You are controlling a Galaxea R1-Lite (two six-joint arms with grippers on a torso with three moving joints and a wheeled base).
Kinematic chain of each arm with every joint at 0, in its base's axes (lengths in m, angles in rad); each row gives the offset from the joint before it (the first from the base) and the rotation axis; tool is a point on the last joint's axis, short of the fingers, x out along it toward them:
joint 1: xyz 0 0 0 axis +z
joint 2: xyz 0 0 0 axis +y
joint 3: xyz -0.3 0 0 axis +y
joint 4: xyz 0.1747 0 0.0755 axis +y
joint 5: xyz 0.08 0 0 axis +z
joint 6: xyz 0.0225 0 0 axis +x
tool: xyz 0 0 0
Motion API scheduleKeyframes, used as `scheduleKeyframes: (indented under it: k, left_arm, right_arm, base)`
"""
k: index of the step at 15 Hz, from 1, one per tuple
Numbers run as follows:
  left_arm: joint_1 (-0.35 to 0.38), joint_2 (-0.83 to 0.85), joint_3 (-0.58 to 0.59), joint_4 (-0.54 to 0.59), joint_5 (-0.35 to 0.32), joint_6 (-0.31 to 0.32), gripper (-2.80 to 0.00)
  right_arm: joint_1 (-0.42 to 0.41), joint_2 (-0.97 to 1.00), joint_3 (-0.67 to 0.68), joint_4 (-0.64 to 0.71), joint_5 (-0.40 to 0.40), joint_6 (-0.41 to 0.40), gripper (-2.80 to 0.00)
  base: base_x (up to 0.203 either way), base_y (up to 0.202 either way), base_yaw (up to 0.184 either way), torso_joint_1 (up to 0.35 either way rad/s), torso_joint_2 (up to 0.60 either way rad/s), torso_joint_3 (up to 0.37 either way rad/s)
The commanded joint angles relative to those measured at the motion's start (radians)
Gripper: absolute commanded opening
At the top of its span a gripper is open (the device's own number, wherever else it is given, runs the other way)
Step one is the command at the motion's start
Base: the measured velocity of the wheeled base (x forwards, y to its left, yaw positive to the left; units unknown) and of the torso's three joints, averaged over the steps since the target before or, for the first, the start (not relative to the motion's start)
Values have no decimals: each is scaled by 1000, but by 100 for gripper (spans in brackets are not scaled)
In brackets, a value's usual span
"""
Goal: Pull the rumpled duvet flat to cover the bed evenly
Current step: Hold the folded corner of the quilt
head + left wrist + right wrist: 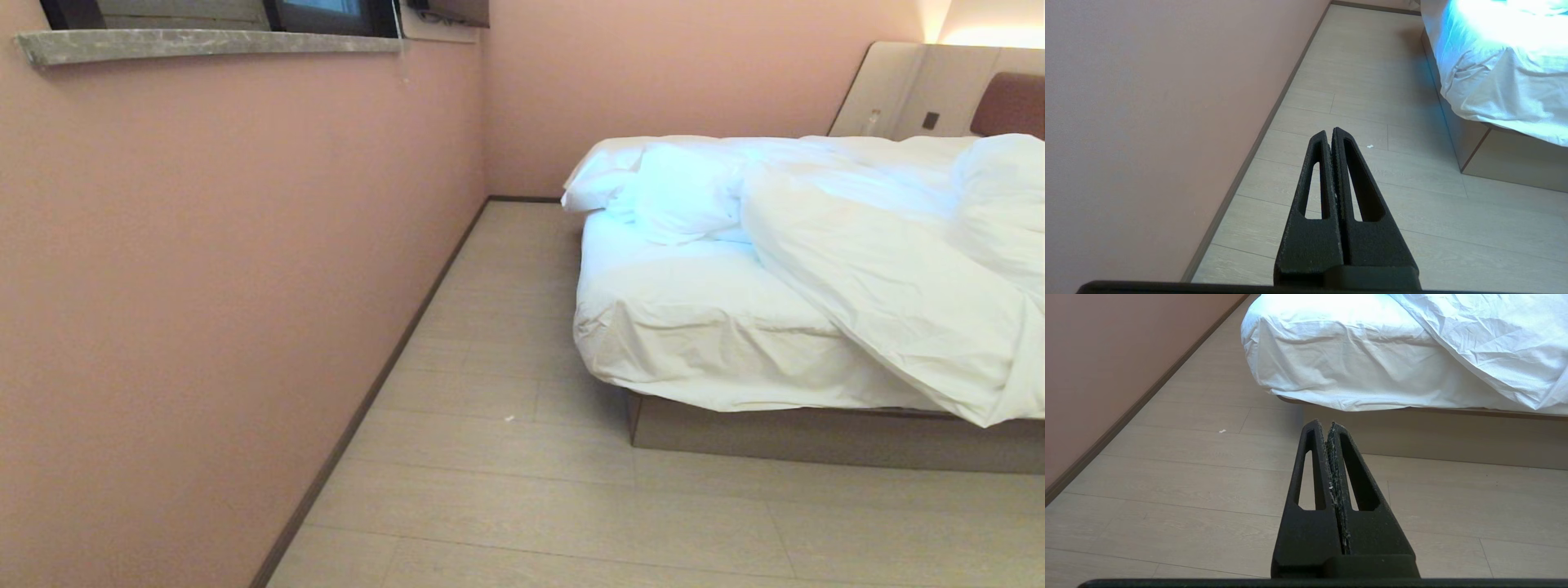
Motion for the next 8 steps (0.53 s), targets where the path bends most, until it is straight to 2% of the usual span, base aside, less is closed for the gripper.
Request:
scheduleKeyframes:
  k: [1,8]
  left_arm:
    - [1,0,0,0,1,-1,-280]
    - [1,0,0,0,1,-1,-280]
  right_arm:
    - [0,1,0,0,0,0,-280]
    - [0,1,0,0,0,0,-280]
  base:
    - [0,0,0,0,0,0]
    - [0,0,0,0,0,0]
